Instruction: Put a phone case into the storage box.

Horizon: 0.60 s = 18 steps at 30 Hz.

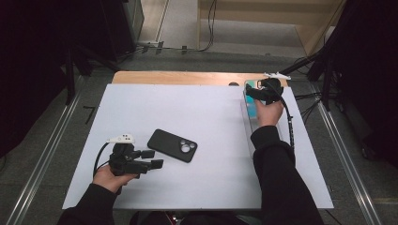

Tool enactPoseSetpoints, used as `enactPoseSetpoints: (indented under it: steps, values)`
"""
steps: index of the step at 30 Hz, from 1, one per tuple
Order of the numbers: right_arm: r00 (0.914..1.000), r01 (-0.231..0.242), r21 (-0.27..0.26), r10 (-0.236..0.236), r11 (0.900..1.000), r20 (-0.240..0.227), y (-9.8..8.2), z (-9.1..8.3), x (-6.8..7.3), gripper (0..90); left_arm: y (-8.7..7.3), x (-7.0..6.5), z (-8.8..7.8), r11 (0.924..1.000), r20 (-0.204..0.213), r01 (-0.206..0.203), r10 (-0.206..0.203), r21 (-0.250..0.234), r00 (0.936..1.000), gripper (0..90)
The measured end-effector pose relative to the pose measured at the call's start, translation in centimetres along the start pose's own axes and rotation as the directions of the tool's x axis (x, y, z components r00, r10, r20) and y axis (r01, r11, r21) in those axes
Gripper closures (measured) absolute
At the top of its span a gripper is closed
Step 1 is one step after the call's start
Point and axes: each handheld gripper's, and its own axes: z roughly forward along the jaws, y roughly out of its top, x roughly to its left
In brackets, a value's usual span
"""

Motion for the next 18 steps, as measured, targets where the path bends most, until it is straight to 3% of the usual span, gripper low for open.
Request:
enactPoseSetpoints:
  steps: [5,8,11,18]
  values:
    - [0.9993,-0.008,0.005,0.008,1.000,-0.036,0.3,-1.8,0.2,8.1,0.1,0.1,0.1,0.9995,-0.002,0.028,-0.028,0.011,0.9996,29.4]
    - [0.9977,-0.037,0.025,0.038,0.999,-0.056,0.4,-2.9,0.0,8.2,0.2,0.2,0.1,0.9995,-0.002,0.030,-0.030,0.009,0.9995,29.4]
    - [0.9965,-0.032,0.046,0.035,0.998,-0.076,0.5,-3.8,0.1,8.2,0.3,0.2,0.1,0.9996,-0.002,0.026,-0.026,0.007,0.9997,29.4]
    - [0.9855,-0.028,0.095,0.044,0.995,-0.164,0.1,-5.9,0.2,8.2,0.8,0.5,0.2,0.9997,-0.009,0.019,-0.019,0.018,0.9998,29.3]
